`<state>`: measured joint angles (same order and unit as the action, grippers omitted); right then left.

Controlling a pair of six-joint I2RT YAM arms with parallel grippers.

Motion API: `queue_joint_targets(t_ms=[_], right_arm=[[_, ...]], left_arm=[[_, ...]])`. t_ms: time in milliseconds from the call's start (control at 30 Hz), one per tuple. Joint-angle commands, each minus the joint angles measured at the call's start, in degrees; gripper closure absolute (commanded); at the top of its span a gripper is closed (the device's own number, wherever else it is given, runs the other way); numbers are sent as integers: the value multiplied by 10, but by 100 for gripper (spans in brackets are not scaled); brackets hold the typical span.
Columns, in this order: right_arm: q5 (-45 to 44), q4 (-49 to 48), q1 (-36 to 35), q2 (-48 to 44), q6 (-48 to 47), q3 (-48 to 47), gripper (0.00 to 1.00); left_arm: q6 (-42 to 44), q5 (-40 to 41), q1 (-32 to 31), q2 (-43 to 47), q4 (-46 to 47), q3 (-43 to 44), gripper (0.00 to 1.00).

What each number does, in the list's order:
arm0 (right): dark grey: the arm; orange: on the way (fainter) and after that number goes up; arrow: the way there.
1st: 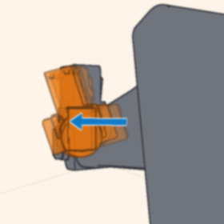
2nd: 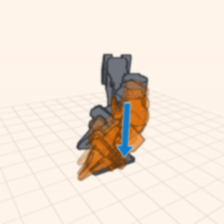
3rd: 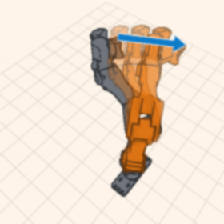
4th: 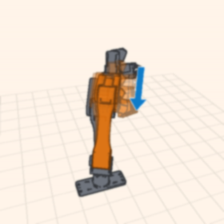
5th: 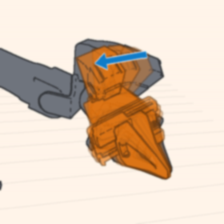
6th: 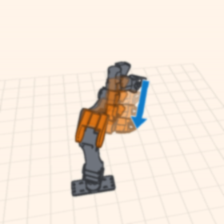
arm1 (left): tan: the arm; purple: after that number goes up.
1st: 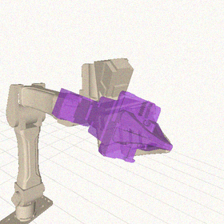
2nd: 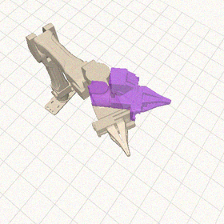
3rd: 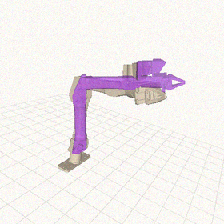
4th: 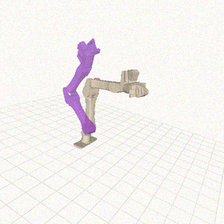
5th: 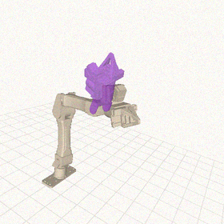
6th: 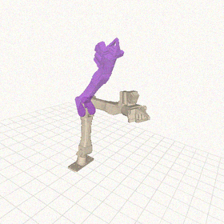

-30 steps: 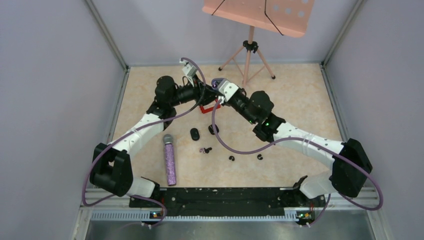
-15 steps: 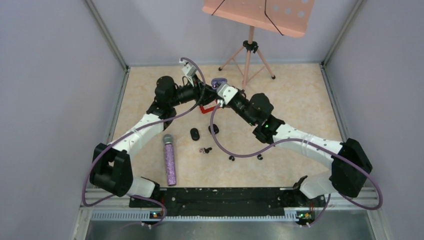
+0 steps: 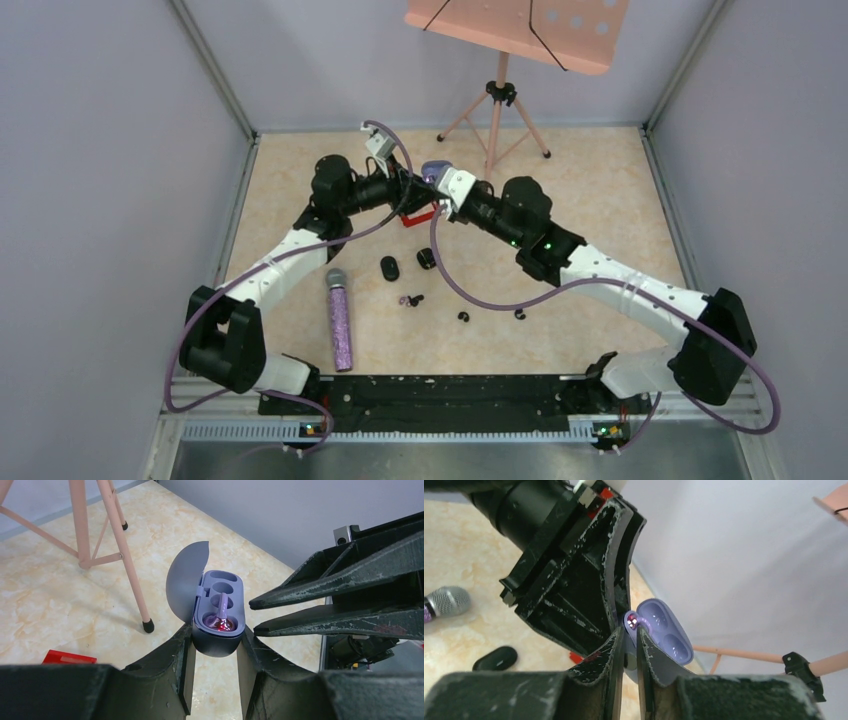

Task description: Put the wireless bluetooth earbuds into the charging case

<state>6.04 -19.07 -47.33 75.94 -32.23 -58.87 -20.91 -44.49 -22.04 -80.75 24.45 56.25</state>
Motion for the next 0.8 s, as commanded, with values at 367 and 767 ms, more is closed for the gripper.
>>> queue_joint_targets(t_ms=[367,767], right_arm=[[226,287,130,-24,178,-110,61],[390,392,104,243,121,-207,76]], left_arm=[[33,37,53,46,-7,-34,100],[11,180,145,122,-150,-57,100]])
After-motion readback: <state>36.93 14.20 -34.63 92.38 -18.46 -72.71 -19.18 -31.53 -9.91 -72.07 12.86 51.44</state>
